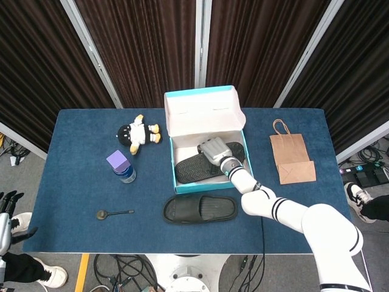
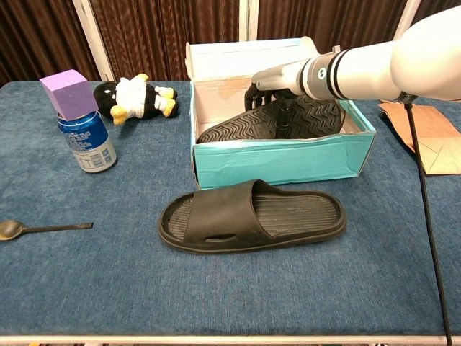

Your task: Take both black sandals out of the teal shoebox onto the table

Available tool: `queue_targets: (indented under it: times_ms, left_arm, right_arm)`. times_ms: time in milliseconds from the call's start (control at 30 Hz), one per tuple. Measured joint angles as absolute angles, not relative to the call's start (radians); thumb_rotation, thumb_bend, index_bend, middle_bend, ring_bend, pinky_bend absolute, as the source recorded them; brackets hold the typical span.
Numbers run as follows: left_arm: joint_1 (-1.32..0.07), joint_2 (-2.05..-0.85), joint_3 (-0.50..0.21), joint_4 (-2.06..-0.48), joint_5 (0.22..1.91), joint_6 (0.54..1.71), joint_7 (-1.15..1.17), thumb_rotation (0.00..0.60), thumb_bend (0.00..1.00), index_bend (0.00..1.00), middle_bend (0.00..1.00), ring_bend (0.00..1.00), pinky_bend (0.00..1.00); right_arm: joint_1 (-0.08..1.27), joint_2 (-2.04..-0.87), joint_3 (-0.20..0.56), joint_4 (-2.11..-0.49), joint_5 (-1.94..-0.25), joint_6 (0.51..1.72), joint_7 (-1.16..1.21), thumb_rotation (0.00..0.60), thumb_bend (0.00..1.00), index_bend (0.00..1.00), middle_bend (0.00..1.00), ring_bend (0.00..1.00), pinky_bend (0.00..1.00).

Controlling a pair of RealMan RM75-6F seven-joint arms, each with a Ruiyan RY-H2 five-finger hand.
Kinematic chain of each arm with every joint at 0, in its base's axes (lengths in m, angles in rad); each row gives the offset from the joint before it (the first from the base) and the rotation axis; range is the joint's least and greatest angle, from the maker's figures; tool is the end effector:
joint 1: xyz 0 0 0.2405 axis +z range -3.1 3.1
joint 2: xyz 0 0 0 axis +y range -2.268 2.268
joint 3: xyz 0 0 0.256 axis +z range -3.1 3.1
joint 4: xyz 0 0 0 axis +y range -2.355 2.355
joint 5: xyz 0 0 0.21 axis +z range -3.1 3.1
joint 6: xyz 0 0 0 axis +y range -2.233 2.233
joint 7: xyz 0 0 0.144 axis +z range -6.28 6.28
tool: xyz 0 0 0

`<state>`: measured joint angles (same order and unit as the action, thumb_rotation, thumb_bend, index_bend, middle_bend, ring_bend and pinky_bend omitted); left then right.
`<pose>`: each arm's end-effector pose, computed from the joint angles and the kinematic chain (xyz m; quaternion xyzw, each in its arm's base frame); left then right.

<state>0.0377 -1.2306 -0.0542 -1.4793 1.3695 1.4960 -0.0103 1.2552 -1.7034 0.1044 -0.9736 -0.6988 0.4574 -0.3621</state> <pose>-0.3626 0.1387 0.1449 -0.5221 -0.4412 -0.3289 0.6516 -0.0759 -0.4486 -0.0692 0.8267 -0.3545 0.2234 0.3754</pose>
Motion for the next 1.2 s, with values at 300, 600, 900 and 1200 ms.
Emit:
queue_targets:
  times_ms: [300,600,900,1200]
  left_arm:
    - [0.038,-1.234,-0.053,-1.474,1.368,1.492,-0.015,0.600,0.00,0.18,0.10,0.02,0.12]
    - [0.038,-1.232,-0.053,-1.478,1.372,1.494,-0.014,0.600,0.00,0.18,0.10,0.02,0.12]
    - [0.040,-1.228,-0.052,-1.485,1.371,1.496,-0.008,0.600,0.00,0.18,0.10,0.02,0.12]
    - [0.033,-1.222,-0.052,-1.498,1.380,1.490,-0.003,0.600,0.00,0.18,0.10,0.02,0.12]
  right_arm:
    - [1.223,-1.686,0.139,-1.005,-0.776,0.508,-0.291,0.600,0.37,0.79,0.66,0.59,0.79]
    - [1.165,-1.648,0.178,-1.064,-0.929,0.577,-0.183,0.600,0.42,0.83,0.68,0.63,0.86]
    - [1.135,-1.635,0.201,-1.071,-1.022,0.613,-0.117,0.600,0.44,0.84,0.68,0.63,0.81]
    - [1.123,-1.603,0.211,-1.091,-1.105,0.701,-0.157,0.600,0.44,0.84,0.68,0.62,0.78]
